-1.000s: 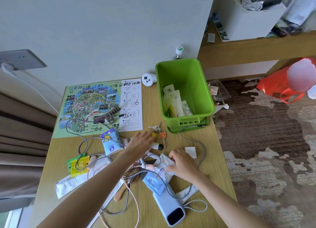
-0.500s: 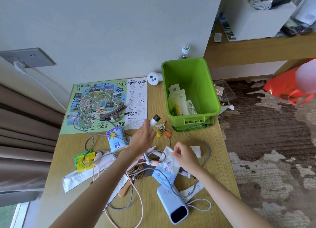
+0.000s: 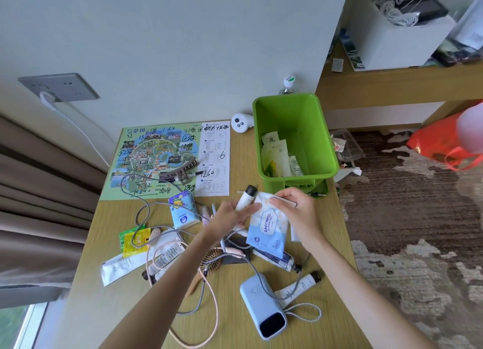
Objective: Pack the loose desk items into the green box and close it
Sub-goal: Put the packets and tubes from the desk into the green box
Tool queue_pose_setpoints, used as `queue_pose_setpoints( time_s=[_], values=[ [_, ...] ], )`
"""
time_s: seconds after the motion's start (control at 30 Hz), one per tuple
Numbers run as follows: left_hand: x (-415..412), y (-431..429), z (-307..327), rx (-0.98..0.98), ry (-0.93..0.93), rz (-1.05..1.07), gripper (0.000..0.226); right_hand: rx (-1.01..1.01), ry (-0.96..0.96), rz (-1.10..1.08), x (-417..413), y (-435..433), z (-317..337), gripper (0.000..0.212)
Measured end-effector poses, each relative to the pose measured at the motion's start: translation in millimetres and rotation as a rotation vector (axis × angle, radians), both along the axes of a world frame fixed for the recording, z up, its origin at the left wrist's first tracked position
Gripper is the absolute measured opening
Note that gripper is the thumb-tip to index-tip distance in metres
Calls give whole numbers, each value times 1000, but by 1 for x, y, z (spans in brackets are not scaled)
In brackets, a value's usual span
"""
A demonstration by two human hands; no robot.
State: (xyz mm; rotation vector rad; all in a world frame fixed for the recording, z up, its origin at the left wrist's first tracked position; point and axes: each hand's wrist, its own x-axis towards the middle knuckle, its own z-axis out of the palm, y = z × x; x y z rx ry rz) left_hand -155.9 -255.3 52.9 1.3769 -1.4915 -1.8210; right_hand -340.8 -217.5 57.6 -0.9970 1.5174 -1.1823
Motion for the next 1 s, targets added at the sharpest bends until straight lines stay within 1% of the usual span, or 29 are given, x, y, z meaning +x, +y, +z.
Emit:
queue_pose_setpoints(
  time_s=[0.07, 0.17, 0.27, 0.33, 0.4, 0.47, 0.53, 0.6, 0.7, 0.8, 0.83, 0.87, 0.93, 0.97, 1.0],
  values=[
    [3, 4, 4, 9, 21, 52, 36, 28, -46, -47, 10, 1, 0, 13],
    [14, 12, 5, 18, 48, 219, 30, 142, -246, -85, 31, 6, -4, 16],
    [35, 21, 4, 0, 30, 310, 28, 284, -436, 24, 60, 13, -10, 21],
    [56, 28, 1, -2, -28, 326, 26, 335, -470, 62, 80, 17, -14, 26],
    [81, 34, -6, 0, -65, 395, 22, 349, -437, 83, 99, 21, -19, 25],
    [110, 40, -15, -13, -120, 513, 19, 379, -416, 125, 115, 26, -22, 24],
    [144, 47, -25, -41, -234, 619, 19, 403, -382, 160, 130, 31, -25, 25],
    [180, 55, -34, -70, -358, 656, 22, 395, -353, 164, 145, 34, -26, 26],
    [231, 68, -45, -94, -537, 618, 30, 338, -337, 191, 172, 39, -29, 33],
    [272, 74, -53, -125, -703, 572, 24, 329, -281, 179, 202, 41, -34, 45],
    [283, 75, -55, -142, -733, 551, 22, 324, -230, 181, 212, 41, -36, 50],
    [292, 74, -57, -153, -754, 532, 20, 305, -174, 196, 222, 41, -39, 51],
    [308, 71, -60, -165, -781, 499, 20, 287, -72, 212, 241, 42, -45, 33],
    [315, 68, -62, -168, -781, 482, 21, 274, 6, 222, 250, 42, -47, 30],
    [320, 64, -63, -169, -774, 463, 24, 232, 101, 238, 257, 42, -50, 35]
  ],
)
